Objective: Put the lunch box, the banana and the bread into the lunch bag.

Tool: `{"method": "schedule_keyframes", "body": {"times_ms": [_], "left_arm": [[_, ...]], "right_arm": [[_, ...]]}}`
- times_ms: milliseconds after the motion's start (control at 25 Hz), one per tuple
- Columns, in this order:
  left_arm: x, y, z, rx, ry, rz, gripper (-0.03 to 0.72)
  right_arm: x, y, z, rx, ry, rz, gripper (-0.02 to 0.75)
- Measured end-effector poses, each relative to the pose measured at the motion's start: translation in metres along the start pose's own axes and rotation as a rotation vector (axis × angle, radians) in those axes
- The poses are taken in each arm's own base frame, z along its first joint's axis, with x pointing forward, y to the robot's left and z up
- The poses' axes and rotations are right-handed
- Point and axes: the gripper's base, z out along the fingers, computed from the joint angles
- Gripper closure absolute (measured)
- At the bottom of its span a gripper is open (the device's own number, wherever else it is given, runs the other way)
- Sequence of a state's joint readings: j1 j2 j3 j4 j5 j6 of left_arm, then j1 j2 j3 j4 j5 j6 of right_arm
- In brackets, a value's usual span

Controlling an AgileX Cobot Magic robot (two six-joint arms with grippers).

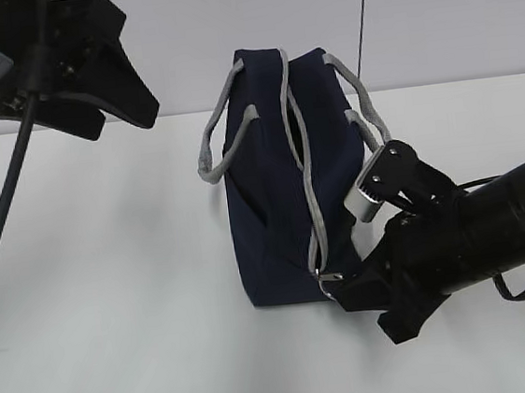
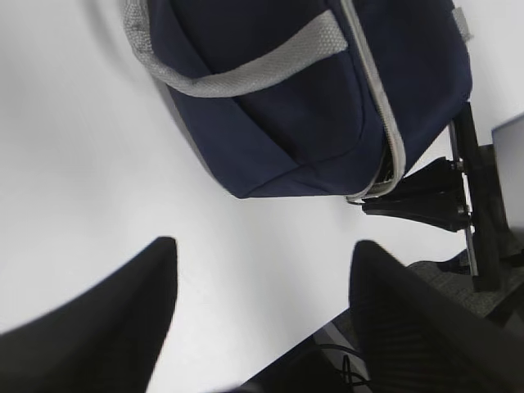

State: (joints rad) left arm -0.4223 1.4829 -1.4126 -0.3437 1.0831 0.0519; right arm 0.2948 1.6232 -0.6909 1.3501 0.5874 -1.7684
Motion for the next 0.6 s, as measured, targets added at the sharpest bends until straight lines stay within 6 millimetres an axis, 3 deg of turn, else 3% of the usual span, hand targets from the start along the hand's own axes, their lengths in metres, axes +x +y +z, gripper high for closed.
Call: {"method": "schedule_keyframes", "body": {"times_ms": [600], "left_arm": [[0.0, 0.0, 0.0, 0.003, 0.0, -0.002, 0.232]], "right_arm": [[0.012, 0.001, -0.002, -0.007, 0.134, 0.015, 0.738]]}}
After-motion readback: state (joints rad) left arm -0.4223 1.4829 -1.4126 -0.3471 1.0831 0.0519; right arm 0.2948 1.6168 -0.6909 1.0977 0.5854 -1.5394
